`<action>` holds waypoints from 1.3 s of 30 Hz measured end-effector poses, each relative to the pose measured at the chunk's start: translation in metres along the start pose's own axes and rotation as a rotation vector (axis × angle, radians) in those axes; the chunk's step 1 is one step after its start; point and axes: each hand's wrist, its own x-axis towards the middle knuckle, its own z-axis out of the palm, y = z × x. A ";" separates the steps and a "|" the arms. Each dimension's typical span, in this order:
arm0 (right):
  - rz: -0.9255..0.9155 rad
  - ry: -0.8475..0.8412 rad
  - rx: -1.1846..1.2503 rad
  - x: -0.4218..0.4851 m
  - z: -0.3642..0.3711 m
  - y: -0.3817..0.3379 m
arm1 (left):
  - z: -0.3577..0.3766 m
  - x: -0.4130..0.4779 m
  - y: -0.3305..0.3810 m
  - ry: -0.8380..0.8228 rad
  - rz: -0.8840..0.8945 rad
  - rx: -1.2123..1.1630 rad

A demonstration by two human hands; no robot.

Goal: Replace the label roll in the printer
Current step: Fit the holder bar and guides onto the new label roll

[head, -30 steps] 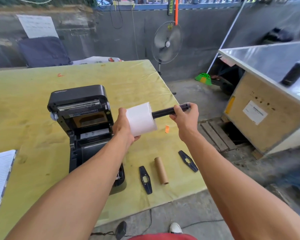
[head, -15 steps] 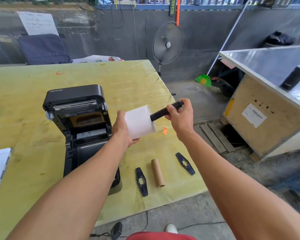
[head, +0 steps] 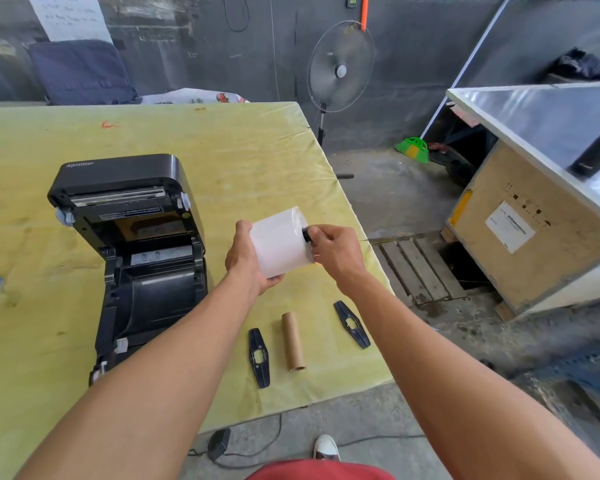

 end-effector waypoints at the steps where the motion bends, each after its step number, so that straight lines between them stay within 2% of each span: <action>1: 0.008 -0.031 -0.013 0.002 -0.003 0.003 | 0.001 0.001 -0.003 0.004 -0.004 -0.001; 5: 0.104 -0.084 0.104 0.008 -0.015 0.016 | 0.003 0.003 -0.016 0.010 -0.021 -0.007; 7: 0.149 -0.046 0.043 0.012 -0.020 0.031 | 0.003 0.005 -0.021 0.004 -0.021 -0.025; 9: 0.183 -0.036 -0.158 0.015 -0.026 0.052 | 0.003 0.005 -0.024 0.001 -0.007 -0.033; 14: 0.280 -0.332 -0.841 0.004 -0.035 0.096 | -0.002 0.006 -0.022 0.056 0.041 -0.026; 17: 0.213 -0.347 -0.950 -0.003 -0.033 0.112 | -0.006 0.004 -0.021 0.080 0.051 -0.018; 24: 0.302 -0.344 -0.743 0.005 -0.033 0.112 | -0.012 0.000 -0.022 0.097 0.048 0.004; 28: 0.248 -0.261 -0.415 0.019 -0.022 0.075 | -0.011 -0.002 -0.022 0.114 0.053 0.019; 31: 0.158 -0.262 -0.268 0.028 -0.017 0.033 | -0.011 -0.003 -0.023 0.107 0.070 0.054; 34: 0.090 -0.294 -0.258 0.029 -0.017 0.004 | -0.010 -0.003 -0.021 0.090 0.077 0.077; 39: 0.101 -0.427 -0.266 0.020 -0.023 -0.015 | -0.011 -0.004 -0.013 0.073 0.089 0.096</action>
